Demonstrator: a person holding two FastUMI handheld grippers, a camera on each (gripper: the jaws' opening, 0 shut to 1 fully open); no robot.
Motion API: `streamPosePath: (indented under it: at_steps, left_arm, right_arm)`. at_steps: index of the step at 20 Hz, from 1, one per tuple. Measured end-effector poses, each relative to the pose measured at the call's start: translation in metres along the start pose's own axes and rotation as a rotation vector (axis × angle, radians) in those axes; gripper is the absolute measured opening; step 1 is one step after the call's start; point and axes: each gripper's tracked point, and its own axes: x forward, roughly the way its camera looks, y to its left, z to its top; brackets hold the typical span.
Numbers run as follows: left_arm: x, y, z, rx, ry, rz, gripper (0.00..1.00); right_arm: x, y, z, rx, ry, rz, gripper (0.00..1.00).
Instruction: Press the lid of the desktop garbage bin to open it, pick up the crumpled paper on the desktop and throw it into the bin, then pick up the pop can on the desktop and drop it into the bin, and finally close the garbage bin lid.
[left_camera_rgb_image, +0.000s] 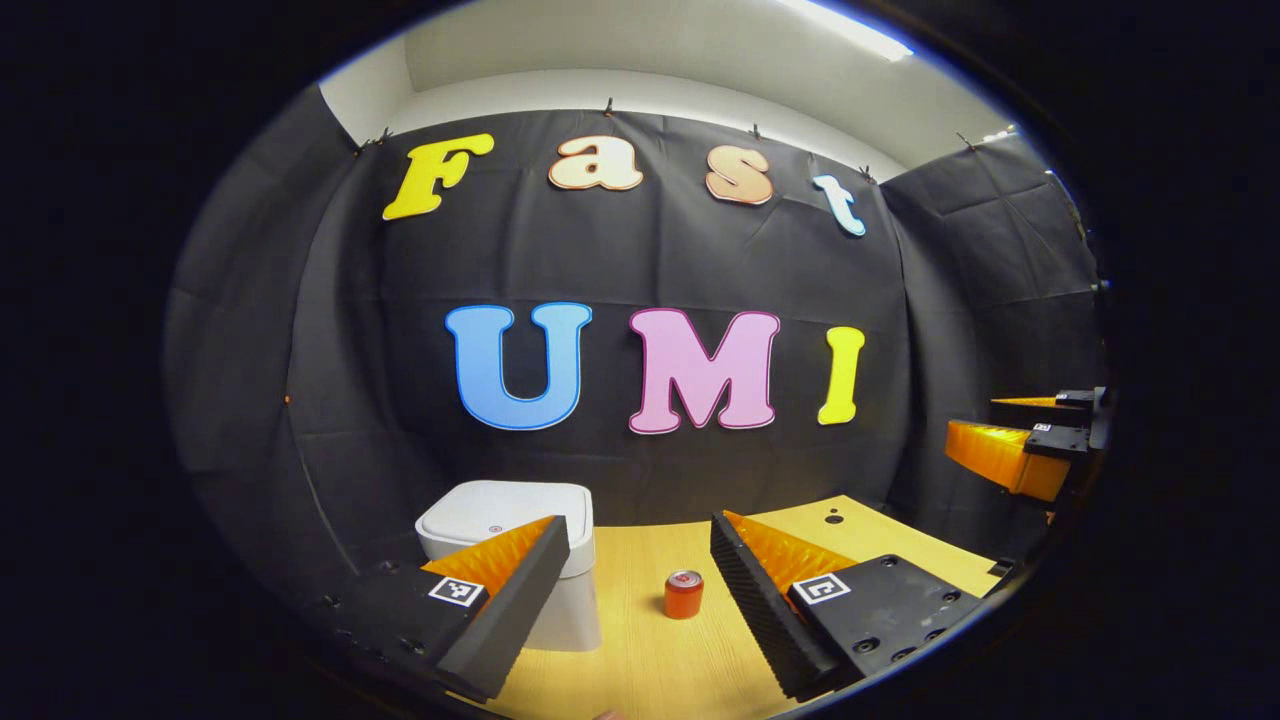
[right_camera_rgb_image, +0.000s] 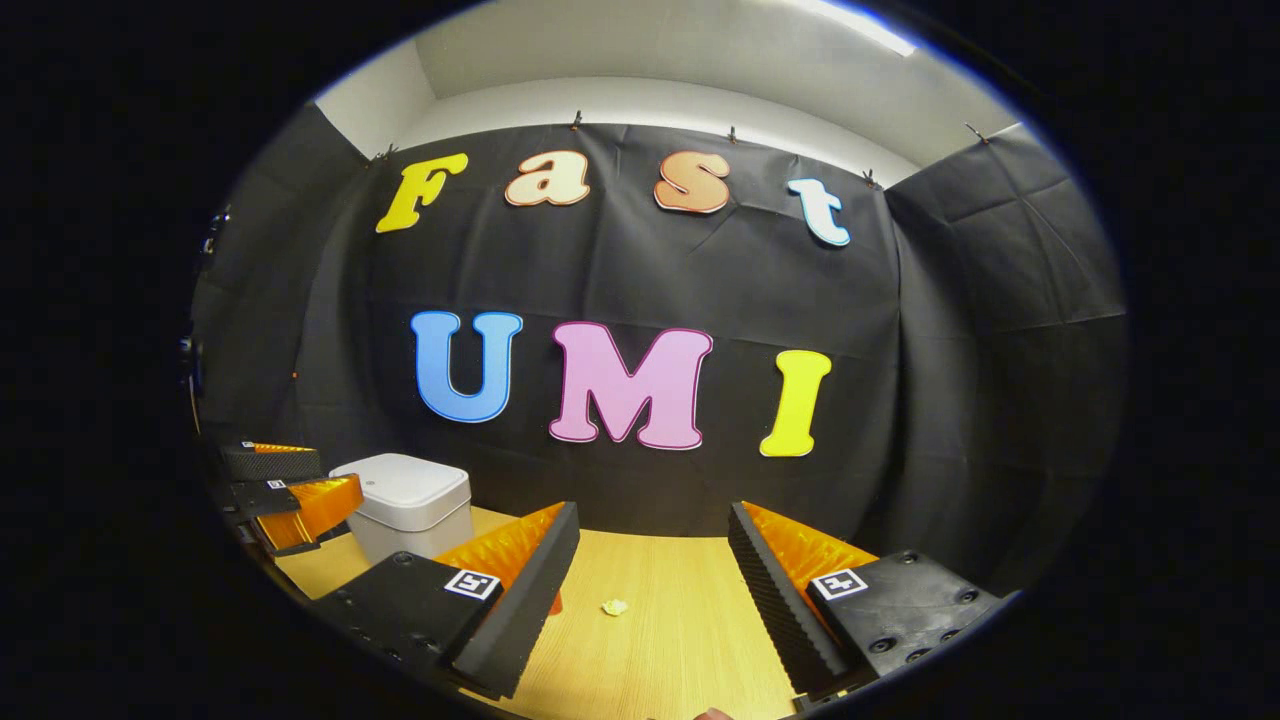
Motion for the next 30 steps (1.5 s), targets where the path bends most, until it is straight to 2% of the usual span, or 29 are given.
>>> streamPosePath:
  at_steps: [5, 7, 8, 12, 15, 17, 18, 20, 21, 23, 25, 28, 29, 30]
  left_arm:
    - [0.002, -0.001, -0.004, -0.006, 0.012, -0.009, 0.96]
    - [0.004, -0.003, -0.006, -0.011, 0.013, -0.021, 0.95]
    - [0.005, -0.003, -0.005, -0.015, 0.009, -0.026, 0.91]
    - [0.011, 0.003, -0.001, -0.041, 0.0, -0.02, 0.88]
    - [0.014, 0.016, 0.0, -0.035, -0.012, -0.011, 0.82]
    - [0.022, 0.033, 0.0, -0.021, -0.004, -0.006, 0.63]
    - [0.028, 0.046, -0.002, -0.026, 0.019, -0.005, 0.43]
    - [0.037, 0.066, -0.003, -0.013, 0.048, 0.014, 0.11]
    - [0.043, 0.07, -0.001, -0.007, 0.06, 0.003, 0.07]
    - [0.056, 0.08, 0.001, -0.019, 0.075, 0.006, 0.06]
    - [0.086, 0.097, -0.007, -0.035, 0.151, 0.008, 0.06]
    - [0.119, 0.128, -0.03, -0.042, 0.311, 0.047, 0.06]
    - [0.129, 0.138, -0.05, -0.023, 0.415, 0.06, 0.06]
    - [0.137, 0.142, -0.061, -0.01, 0.47, 0.063, 0.06]
  right_arm:
    - [0.001, 0.001, -0.003, -0.019, 0.005, 0.002, 0.96]
    - [0.005, 0.009, -0.003, -0.015, 0.011, 0.033, 0.96]
    - [0.007, 0.014, -0.001, -0.006, 0.007, 0.051, 0.96]
    - [0.019, 0.024, 0.014, -0.036, -0.014, 0.069, 0.96]
    - [0.022, 0.035, 0.021, -0.058, -0.027, 0.09, 0.96]
    - [0.022, 0.042, 0.024, -0.044, -0.033, 0.097, 0.96]
    - [0.02, 0.044, 0.023, -0.051, -0.032, 0.098, 0.96]
    - [0.016, 0.04, 0.022, -0.062, -0.036, 0.096, 0.97]
    - [0.017, 0.038, 0.02, -0.06, -0.035, 0.097, 0.96]
    - [0.021, 0.031, 0.016, -0.052, -0.024, 0.105, 0.96]
    - [0.031, 0.021, 0.011, -0.028, -0.018, 0.121, 0.96]
    - [0.053, 0.009, -0.002, 0.005, -0.004, 0.144, 0.96]
    - [0.071, 0.004, -0.015, 0.023, 0.015, 0.163, 1.0]
    - [0.084, 0.001, -0.024, 0.038, 0.036, 0.175, 0.96]
